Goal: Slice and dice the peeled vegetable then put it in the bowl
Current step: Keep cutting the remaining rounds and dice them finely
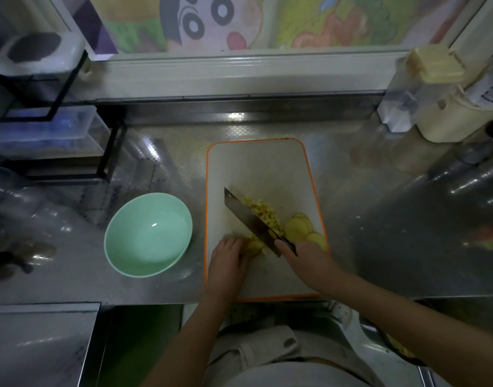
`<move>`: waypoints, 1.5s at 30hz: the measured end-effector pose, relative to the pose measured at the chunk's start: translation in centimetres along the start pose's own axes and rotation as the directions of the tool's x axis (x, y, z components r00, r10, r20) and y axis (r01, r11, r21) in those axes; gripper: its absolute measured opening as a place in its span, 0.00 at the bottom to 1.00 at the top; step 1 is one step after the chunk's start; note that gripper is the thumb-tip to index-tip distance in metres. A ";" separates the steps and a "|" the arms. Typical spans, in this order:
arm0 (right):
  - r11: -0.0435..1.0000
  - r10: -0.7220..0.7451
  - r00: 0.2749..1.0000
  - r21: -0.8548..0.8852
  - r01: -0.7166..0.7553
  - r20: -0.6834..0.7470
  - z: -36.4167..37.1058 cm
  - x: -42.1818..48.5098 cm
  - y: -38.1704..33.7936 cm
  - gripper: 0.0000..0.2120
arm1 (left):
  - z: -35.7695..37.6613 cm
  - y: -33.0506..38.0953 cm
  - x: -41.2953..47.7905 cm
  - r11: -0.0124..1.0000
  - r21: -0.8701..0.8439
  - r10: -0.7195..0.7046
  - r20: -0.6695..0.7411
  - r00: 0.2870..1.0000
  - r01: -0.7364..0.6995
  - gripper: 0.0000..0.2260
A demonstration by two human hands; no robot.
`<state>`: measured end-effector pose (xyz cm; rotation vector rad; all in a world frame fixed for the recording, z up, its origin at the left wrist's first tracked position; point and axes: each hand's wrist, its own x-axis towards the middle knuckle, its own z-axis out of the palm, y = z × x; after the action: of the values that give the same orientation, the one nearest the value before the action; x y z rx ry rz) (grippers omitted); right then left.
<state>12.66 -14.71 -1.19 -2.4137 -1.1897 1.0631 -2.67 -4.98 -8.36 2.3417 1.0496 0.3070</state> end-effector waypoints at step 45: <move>0.994 -0.047 0.999 0.099 0.046 0.015 -0.5 3.6 0.9 0.17 | 0.3 -0.9 0.2 0.993 0.091 0.065 0.097 0.993 -0.074 0.13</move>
<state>14.93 -12.44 -3.12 -2.2959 -1.1649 1.1043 -2.96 -4.40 -9.12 2.4557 0.9585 0.1744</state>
